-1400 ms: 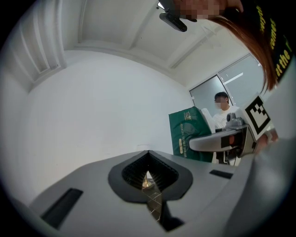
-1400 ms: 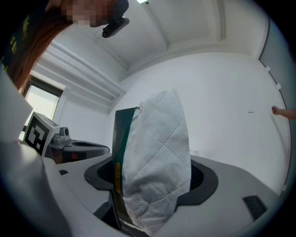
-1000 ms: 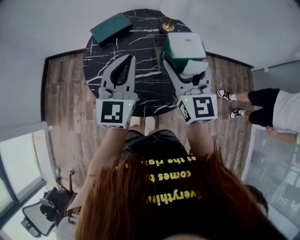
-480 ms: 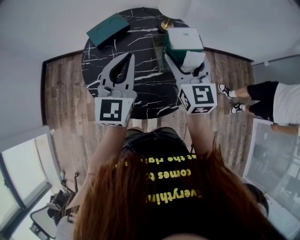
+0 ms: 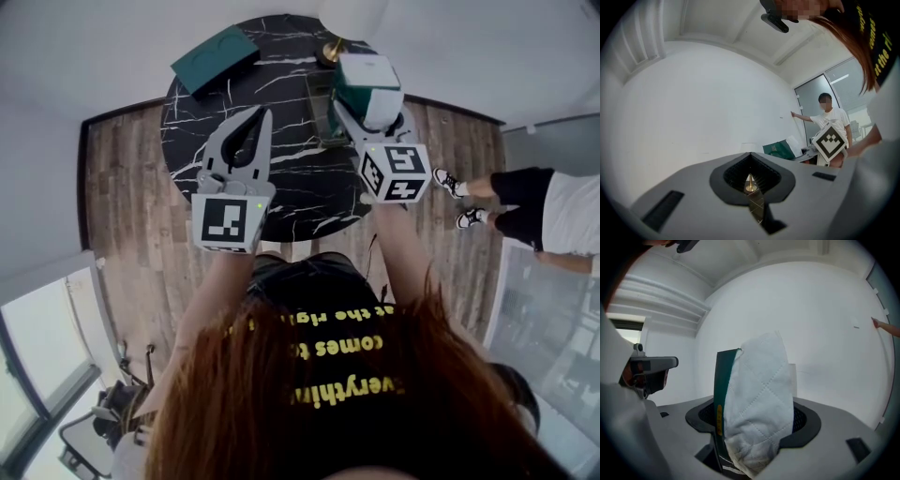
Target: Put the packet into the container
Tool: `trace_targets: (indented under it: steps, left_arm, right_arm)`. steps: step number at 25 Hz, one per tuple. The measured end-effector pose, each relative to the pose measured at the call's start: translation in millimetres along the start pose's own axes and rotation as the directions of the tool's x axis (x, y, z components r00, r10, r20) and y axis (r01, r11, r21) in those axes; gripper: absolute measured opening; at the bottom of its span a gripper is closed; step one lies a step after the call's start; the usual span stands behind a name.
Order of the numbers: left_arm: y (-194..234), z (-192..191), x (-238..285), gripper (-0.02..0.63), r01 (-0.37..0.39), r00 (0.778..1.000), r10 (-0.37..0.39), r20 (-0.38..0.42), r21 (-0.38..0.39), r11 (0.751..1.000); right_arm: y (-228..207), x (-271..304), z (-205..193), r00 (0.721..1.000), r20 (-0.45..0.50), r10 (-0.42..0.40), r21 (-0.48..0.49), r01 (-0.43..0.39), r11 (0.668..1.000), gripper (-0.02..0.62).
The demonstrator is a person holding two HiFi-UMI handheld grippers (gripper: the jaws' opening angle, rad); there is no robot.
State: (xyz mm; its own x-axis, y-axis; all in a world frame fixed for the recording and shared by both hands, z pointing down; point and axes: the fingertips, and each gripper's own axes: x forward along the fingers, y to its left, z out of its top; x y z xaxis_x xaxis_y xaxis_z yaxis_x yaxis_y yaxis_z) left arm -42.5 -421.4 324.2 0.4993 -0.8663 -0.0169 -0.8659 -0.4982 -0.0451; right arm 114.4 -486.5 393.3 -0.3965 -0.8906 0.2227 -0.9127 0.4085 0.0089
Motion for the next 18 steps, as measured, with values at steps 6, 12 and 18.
trace_targets:
  steps: [6,12,18]
  left_arm:
    - [2,-4,2,0.0,0.004,1.0,-0.005,-0.005,-0.01,1.0]
    - [-1,-6,0,0.0,0.01,1.0,-0.01,-0.005,-0.018,1.0]
    - [2,-5,-3,0.0,0.011,1.0,-0.011,0.002,-0.021,1.0]
  right_arm:
    - [-10,17,-23,0.996,-0.087,-0.006,-0.009,0.005,1.0,0.368]
    - [-16,27,-43,0.987,-0.163,-0.005,-0.01,0.004,1.0,0.368]
    - [-24,43,-61,0.971,-0.239,0.01,0.026,-0.004,1.0,0.368]
